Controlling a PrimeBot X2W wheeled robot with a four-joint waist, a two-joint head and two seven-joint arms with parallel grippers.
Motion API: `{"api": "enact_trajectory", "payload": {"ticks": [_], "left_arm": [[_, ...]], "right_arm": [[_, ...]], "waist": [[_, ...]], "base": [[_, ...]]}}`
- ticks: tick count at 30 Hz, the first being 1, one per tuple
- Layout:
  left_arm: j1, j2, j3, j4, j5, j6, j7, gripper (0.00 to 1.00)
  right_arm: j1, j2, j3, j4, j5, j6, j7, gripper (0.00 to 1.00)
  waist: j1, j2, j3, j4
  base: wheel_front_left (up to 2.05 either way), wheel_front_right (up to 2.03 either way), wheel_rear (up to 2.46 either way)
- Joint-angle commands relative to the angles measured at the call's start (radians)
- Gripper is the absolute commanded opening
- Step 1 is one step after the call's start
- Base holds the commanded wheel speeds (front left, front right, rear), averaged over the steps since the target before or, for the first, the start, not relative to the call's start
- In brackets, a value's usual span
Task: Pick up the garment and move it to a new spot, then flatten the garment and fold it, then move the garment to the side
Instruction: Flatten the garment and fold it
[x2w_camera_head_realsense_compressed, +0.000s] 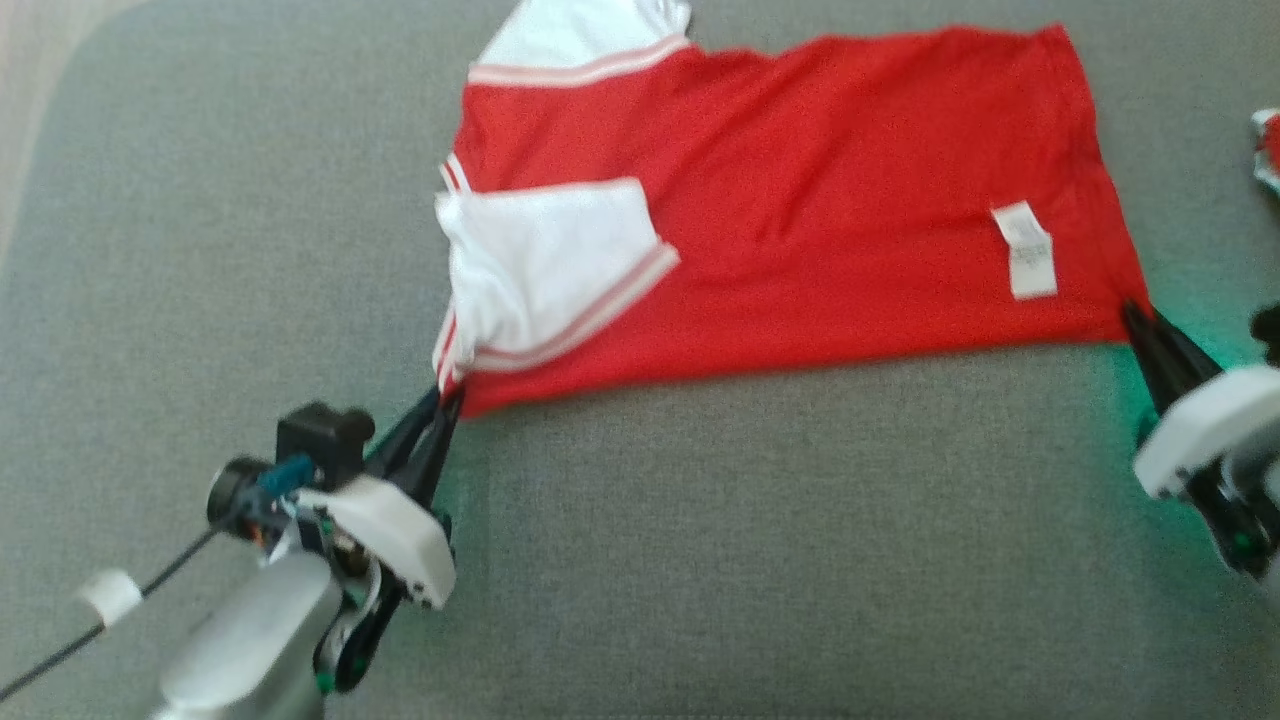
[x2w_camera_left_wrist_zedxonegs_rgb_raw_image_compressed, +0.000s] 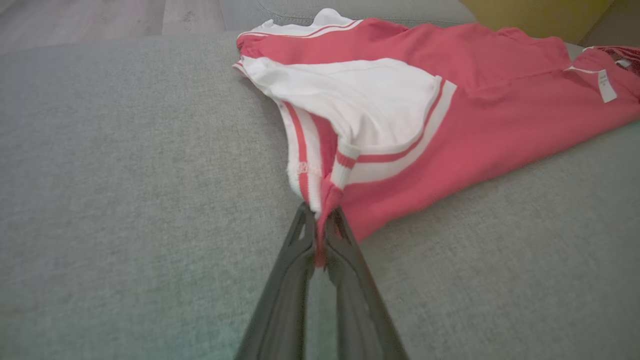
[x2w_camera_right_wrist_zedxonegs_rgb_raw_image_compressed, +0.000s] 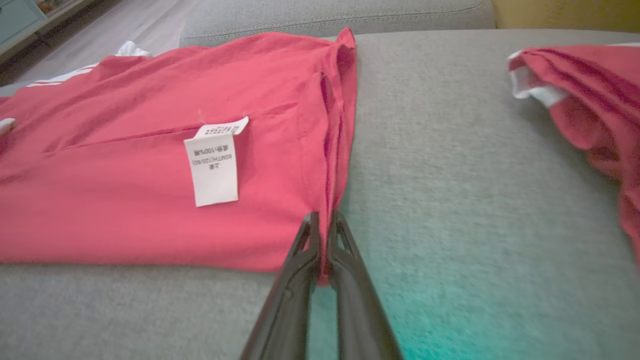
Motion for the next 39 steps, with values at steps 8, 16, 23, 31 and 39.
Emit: {"api": "enact_trajectory", "payload": {"ticks": [8,16,23,31,39], "left_arm": [[0.128,0.082,-0.007,-0.089,0.007,0.038,-0.008,0.00],[0.246,0.122,-0.014,-0.198,-0.008,0.097,-0.003,0.00],[0.248,0.148,-0.011,-0.263,0.002,0.132,0.019,1.00],[0.048,0.215,0.037,-0.367,0.046,0.133,0.116,1.00],[-0.370,0.188,0.065,-0.258,0.005,-0.038,0.355,1.00]], "right_arm": [[0.203,-0.123,0.014,-0.076,0.012,0.007,-0.028,0.00],[0.357,-0.178,-0.043,-0.167,0.020,0.007,-0.033,0.00],[0.432,-0.167,-0.136,-0.216,-0.002,0.007,-0.003,1.00],[0.430,-0.169,-0.278,-0.305,-0.072,0.007,0.024,1.00],[0.346,-0.109,-0.371,-0.443,-0.190,0.007,0.060,1.00]], "waist": [[0.0000,0.0000,-0.087,-0.007],[0.0000,0.0000,-0.095,-0.012],[0.0000,0.0000,-0.080,-0.014],[0.0000,0.0000,-0.020,-0.033],[0.0000,0.0000,0.109,-0.127]], "base": [[0.00,0.00,0.00],[0.00,0.00,0.00],[0.00,0.00,0.00],[0.00,0.00,0.00],[0.00,0.00,0.00]]}}
